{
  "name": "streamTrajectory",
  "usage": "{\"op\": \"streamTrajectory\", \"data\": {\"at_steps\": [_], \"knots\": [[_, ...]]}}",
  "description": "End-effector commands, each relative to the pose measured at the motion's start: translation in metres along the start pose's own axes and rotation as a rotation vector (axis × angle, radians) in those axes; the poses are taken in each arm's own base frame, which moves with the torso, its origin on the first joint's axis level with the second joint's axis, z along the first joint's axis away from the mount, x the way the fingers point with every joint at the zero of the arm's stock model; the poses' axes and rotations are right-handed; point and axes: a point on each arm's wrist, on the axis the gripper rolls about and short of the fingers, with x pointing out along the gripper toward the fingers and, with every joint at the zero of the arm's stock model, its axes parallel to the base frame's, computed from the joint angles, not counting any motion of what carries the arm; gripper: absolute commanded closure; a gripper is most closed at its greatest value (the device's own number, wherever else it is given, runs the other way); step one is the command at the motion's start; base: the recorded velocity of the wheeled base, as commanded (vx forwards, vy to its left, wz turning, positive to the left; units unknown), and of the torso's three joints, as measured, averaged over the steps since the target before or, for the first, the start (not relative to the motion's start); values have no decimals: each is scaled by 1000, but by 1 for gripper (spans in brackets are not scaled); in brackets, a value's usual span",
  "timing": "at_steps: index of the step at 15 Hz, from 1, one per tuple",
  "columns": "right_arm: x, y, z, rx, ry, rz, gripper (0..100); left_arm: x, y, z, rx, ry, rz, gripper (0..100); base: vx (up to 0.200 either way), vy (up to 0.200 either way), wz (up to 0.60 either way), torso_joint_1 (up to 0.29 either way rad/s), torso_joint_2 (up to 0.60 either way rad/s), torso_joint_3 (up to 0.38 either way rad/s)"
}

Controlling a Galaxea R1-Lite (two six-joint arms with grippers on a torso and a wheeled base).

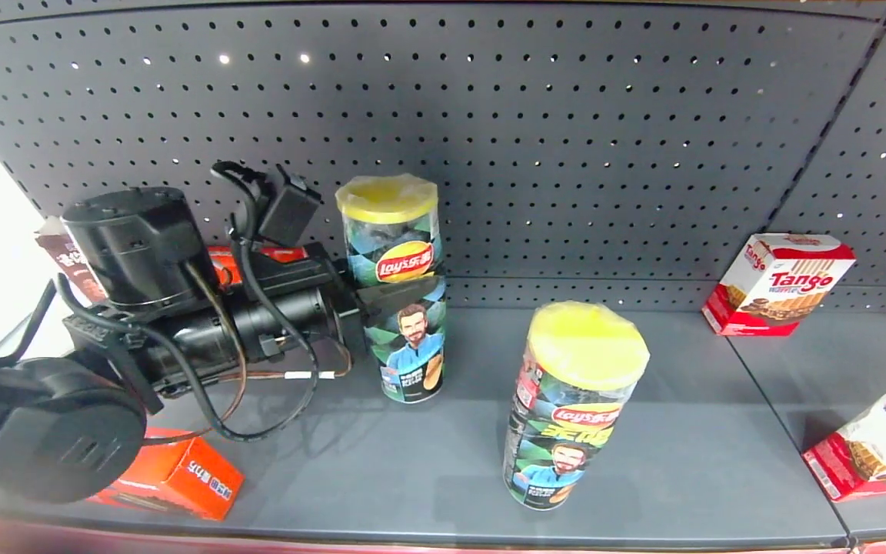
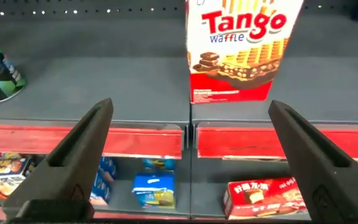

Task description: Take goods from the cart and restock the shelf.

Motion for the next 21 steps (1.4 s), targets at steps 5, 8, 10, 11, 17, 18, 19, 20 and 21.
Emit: {"op": "streamTrajectory", "data": {"at_steps": [5,8,10,11,17,18,19,20,21], "knots": [[0,4,0,-34,-5,190,0,29,12,-7,-12,16,-57,100,0,0,0,0,0,0],[0,-1,-1,39,-1,-48,0,43,15,0,7,-12,-71,100,0,0,0,0,0,0],[0,2,-1,10,12,108,0,48,10,-2,-12,16,-94,100,0,0,0,0,0,0],[0,2,-1,15,12,88,0,50,8,-2,-4,19,-100,100,0,0,0,0,0,0],[0,5,-1,-18,14,220,0,55,8,-2,46,12,-106,100,0,0,0,0,0,0],[0,5,-1,-33,15,243,0,54,8,-2,48,12,-105,100,0,0,0,0,0,0],[0,5,-1,-32,14,202,0,54,8,-1,48,11,-103,100,0,0,0,0,0,0],[0,-1,-2,-24,12,-55,0,54,9,-1,49,10,-101,100,0,0,0,0,0,0],[0,-4,-6,13,44,-180,0,54,9,-1,49,10,-98,100,0,0,0,0,0,0]]}}
